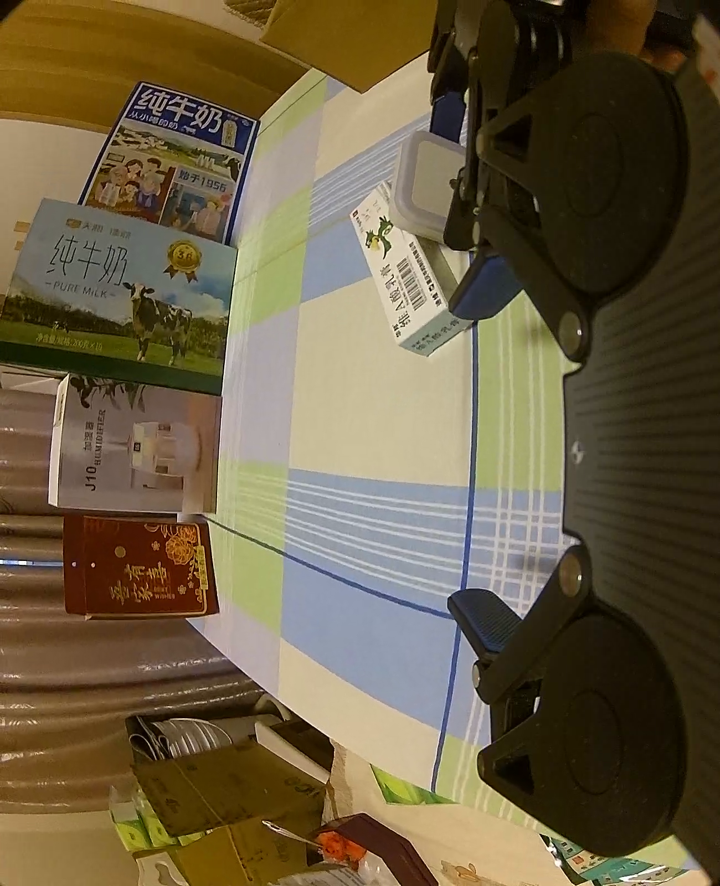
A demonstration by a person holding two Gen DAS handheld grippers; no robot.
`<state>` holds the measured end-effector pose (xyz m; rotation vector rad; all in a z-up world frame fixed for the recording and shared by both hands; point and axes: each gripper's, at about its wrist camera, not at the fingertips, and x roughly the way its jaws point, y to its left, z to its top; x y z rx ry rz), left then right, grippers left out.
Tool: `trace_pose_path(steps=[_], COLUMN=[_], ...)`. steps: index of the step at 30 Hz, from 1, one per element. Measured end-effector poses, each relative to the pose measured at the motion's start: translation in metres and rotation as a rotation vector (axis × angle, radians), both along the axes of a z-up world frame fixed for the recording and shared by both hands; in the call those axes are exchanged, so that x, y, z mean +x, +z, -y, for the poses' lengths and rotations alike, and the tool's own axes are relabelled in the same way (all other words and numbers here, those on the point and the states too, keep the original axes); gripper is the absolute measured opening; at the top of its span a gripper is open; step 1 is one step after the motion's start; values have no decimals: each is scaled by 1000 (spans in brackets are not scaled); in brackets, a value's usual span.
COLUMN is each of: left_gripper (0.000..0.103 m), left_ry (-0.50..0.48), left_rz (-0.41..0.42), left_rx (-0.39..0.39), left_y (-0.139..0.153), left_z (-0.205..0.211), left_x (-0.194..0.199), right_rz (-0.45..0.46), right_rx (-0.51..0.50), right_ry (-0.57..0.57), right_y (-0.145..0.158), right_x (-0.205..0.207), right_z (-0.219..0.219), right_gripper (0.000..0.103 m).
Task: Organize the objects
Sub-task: 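Grasp the white square night light with the right tool, then grasp the white ointment box with the left tool while the right tool holds the night light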
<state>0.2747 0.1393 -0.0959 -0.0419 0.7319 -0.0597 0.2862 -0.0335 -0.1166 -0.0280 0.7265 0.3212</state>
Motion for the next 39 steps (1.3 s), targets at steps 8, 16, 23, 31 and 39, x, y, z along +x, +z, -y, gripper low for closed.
trace_pose_path(steps=[8,16,23,31,39], left_gripper=[102,102,90,62,33], left_ry=[-56,-253,-381,-462,-373], left_rz=[9,34,19,-42,-148], left_rx=[24,143,208,212,135], left_y=[-1,-13,-27,-34,-23], left_z=[13,58,92,112,109], left_x=[5,27,60,82,55], right_rz=[-5,5,-41,-91,-90], right_rx=[-20,-46,-25,14,29], right_ry=[17,-4,-56,-73,-18], right_y=[14,36,29,18,22], right_x=[3,10,14,22,16], right_z=[19,68,100,113,107], right_gripper=[62,62,62,62,62])
